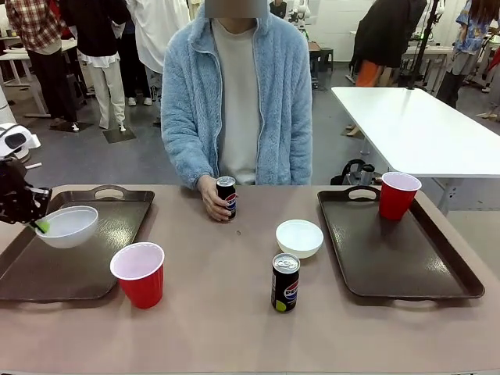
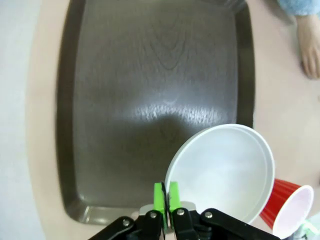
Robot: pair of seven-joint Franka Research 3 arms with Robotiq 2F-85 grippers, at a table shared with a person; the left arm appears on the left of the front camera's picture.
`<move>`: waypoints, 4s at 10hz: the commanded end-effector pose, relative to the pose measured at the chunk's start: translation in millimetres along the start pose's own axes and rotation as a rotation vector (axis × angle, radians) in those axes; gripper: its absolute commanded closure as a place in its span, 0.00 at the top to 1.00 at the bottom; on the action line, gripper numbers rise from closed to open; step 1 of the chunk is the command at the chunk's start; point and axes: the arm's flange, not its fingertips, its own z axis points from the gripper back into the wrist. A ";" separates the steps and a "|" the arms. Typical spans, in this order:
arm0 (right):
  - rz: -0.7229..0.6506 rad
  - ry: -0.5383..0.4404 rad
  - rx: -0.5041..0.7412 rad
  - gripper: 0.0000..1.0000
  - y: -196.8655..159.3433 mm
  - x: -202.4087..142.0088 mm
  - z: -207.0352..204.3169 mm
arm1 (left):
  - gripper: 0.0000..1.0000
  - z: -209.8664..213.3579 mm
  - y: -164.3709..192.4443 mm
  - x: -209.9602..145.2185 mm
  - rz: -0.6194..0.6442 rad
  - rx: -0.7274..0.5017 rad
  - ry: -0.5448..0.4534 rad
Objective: Prepare tableware on both trays.
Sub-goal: Pick up a Picnic Bowl from the table and place it on a Handle tray.
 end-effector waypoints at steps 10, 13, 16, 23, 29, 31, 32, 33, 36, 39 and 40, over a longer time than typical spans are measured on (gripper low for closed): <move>0.017 -0.012 0.000 1.00 2.0 -7.4 3.1 | 0.04 -67.1 -12.7 27.9 -0.076 0.106 0.057; 0.017 -0.012 0.000 1.00 2.0 -7.4 3.1 | 0.04 10.7 20.6 -57.0 -0.207 0.064 0.049; 0.017 -0.012 0.000 1.00 2.0 -7.4 3.1 | 0.04 -14.0 9.3 -47.8 -0.189 0.094 0.120; 0.017 -0.012 0.000 1.00 2.0 -7.4 3.1 | 0.04 -48.1 -24.8 2.9 -0.141 0.048 0.036; 0.017 -0.012 0.000 1.00 2.0 -7.4 3.1 | 1.00 -57.0 -9.8 15.2 -0.092 -0.018 0.079; 0.017 -0.012 0.000 1.00 2.0 -7.4 3.1 | 0.45 -26.2 1.0 5.5 -0.119 -0.045 0.097; 0.017 -0.012 0.000 1.00 2.0 -7.4 3.1 | 0.54 -9.5 4.4 -1.3 -0.139 -0.043 0.092; 0.017 -0.012 0.000 1.00 2.0 -7.4 3.1 | 0.65 6.8 5.6 -8.5 -0.162 -0.017 0.086; 0.017 -0.012 0.000 1.00 2.0 -7.4 3.1 | 0.94 33.2 4.2 -15.7 -0.143 0.052 0.053; 0.017 -0.012 0.000 1.00 2.0 -7.4 3.1 | 0.94 24.1 2.3 -10.3 -0.147 -0.004 0.078; 0.017 -0.012 0.000 1.00 2.0 -7.4 3.1 | 0.94 24.1 2.3 -10.3 -0.147 -0.004 0.078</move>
